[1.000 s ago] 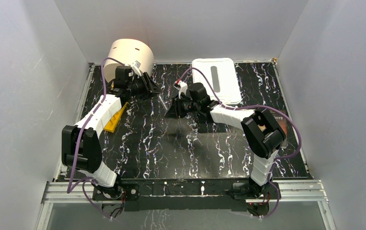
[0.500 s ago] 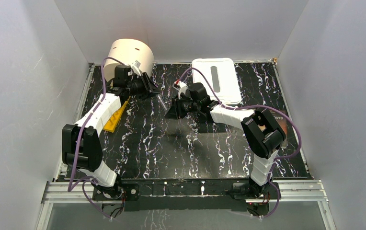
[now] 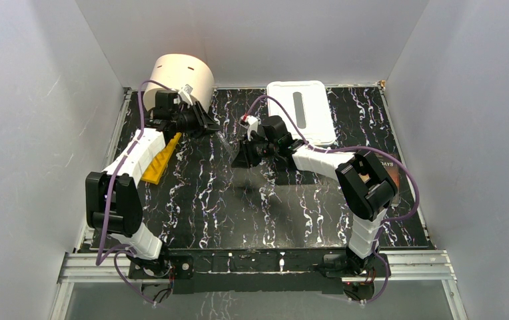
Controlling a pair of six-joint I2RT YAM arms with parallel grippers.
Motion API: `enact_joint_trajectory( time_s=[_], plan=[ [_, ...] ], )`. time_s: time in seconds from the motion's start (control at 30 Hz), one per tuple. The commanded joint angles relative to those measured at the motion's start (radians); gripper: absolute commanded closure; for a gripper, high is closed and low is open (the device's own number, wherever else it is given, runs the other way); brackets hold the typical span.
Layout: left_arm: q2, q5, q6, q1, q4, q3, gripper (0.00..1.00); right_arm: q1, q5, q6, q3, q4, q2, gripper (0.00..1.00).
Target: Organize the chemistry lab equipment
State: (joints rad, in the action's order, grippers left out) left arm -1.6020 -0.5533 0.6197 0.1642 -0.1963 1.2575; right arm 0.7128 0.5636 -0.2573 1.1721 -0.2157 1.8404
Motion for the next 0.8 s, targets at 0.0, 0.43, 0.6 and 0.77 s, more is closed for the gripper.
enact_joint_trajectory(
  time_s=[0.0,0.43,0.6,0.77],
  plan=[
    [-0.011,-0.098,-0.009,-0.008,-0.026,0.034,0.71,-0.001,-0.003,0.061,0.054,0.016,-0.037,0.73],
    [-0.019,-0.112,-0.034,-0.008,-0.039,0.033,0.78,0.000,0.007,0.070,0.051,0.012,-0.038,0.73],
    [0.001,-0.085,-0.044,-0.008,-0.031,0.023,0.84,0.000,0.008,0.066,0.062,0.020,-0.033,0.71],
    [0.026,-0.038,-0.064,-0.008,-0.020,0.011,0.85,-0.002,-0.015,0.048,0.078,0.041,-0.036,0.51]
  ],
)
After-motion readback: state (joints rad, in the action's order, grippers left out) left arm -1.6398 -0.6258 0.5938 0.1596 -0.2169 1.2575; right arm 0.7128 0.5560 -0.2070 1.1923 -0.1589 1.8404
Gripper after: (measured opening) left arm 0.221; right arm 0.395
